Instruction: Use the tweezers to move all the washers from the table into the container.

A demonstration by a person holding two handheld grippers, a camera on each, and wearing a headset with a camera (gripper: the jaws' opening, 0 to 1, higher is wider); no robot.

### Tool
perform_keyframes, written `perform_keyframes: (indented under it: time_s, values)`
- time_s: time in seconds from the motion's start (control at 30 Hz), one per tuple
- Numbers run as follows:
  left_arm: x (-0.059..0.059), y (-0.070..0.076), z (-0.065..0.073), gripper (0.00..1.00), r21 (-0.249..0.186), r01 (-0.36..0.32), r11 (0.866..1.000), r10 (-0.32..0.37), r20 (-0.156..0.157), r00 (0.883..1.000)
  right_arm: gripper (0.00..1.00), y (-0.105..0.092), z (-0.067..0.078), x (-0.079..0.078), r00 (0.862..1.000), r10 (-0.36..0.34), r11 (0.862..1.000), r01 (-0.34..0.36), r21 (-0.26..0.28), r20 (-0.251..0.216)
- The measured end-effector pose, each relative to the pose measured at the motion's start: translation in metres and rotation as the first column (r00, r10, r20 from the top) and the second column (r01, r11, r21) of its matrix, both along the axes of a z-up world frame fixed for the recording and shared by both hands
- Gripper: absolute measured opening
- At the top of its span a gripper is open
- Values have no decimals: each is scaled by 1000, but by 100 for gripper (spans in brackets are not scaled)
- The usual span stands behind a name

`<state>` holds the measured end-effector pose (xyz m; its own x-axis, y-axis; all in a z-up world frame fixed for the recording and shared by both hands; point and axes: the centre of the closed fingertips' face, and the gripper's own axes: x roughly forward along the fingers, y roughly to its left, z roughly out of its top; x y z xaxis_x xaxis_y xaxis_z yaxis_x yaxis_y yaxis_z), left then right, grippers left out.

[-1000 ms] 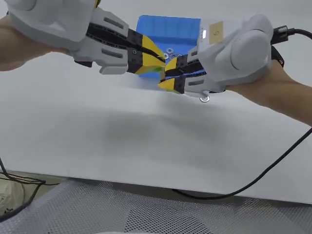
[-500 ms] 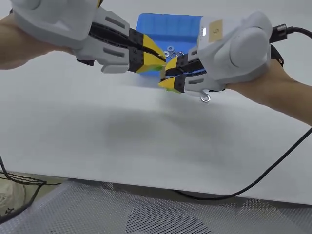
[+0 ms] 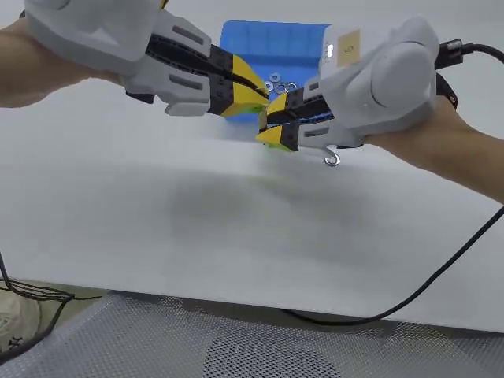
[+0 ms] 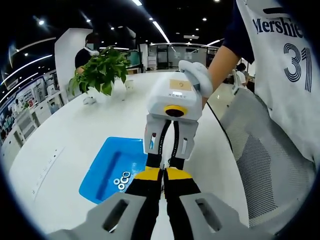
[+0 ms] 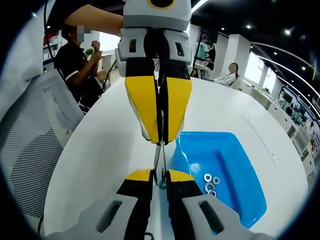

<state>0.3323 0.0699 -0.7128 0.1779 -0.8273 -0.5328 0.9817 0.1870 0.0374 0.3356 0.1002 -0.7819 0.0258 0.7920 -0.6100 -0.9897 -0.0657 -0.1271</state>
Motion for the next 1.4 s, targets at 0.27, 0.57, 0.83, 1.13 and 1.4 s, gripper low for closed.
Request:
perform_keyframes:
  time_s: [0.27, 0.57, 0.83, 1.13, 1.4]
  values:
    - [-1, -1, 0, 5, -2, 9, 1000, -9, -23, 1000, 10, -1, 0, -1, 1000, -5, 1000, 5, -5, -11]
    - [-3, -3, 0, 6, 6, 25, 1000, -25, -32, 999, 10, -2, -2, -1, 1000, -16, 1000, 16, -9, -26]
    - [-7, -4, 4, 5, 15, 37, 999, -37, -37, 999, 10, -3, -1, -3, 999, -8, 1000, 8, -6, -35]
    - [-10, -3, 17, 5, 18, 47, 999, -47, -30, 998, 10, -2, 13, -6, 1000, -4, 1000, 4, 4, -19]
    - [-11, -2, 36, 5, 20, 50, 999, -50, -12, 999, 10, 0, 33, -6, 1000, -1, 1000, 1, 19, 5]
